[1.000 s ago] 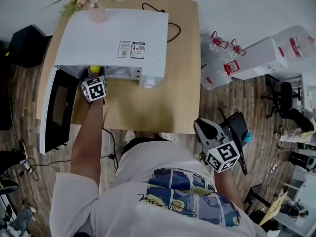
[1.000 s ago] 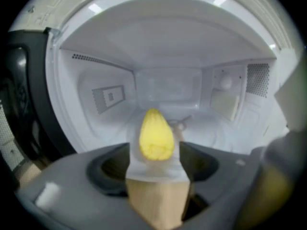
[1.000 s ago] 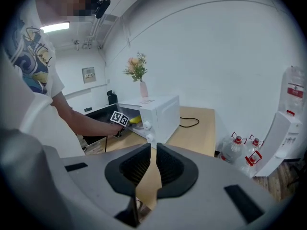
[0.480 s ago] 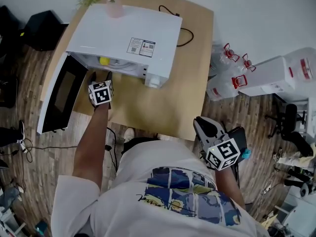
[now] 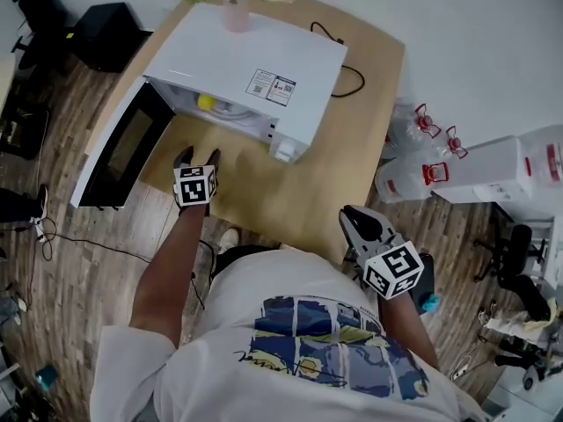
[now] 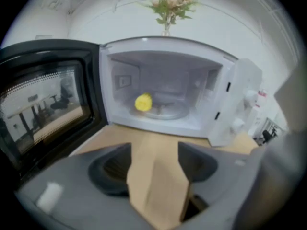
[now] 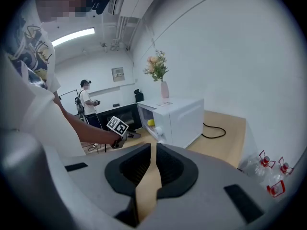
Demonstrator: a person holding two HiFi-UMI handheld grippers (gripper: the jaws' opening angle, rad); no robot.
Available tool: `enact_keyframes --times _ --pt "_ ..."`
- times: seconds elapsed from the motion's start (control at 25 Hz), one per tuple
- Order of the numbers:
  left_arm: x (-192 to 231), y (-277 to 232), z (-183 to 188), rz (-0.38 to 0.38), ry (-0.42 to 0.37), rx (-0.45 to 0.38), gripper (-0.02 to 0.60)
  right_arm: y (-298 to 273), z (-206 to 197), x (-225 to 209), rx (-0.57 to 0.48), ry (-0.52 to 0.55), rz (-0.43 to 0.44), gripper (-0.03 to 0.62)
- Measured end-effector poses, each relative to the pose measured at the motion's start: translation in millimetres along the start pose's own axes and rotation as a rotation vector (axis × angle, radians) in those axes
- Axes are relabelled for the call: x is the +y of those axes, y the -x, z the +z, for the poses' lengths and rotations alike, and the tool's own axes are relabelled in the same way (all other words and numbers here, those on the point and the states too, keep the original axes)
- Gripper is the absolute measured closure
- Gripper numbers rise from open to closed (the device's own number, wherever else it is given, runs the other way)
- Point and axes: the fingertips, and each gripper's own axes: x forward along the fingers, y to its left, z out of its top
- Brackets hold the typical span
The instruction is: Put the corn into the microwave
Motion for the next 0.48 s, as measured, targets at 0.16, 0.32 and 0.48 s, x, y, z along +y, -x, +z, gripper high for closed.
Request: enact_keyframes --times 0.16,0.32,0.48 --pt "-21 22 -11 -0.068 0.02 0.006 0.296 -10 4 5 0.006 0.022 0.053 0.559" --pt "-40 45 -22 -0.138 0.033 0.021 0.321 -19 7 11 0.008 0.033 0.095 0.559" --pt "-51 69 -28 -0.168 0.037 0.027 0.396 -27 9 15 0.006 0.035 0.12 0.56"
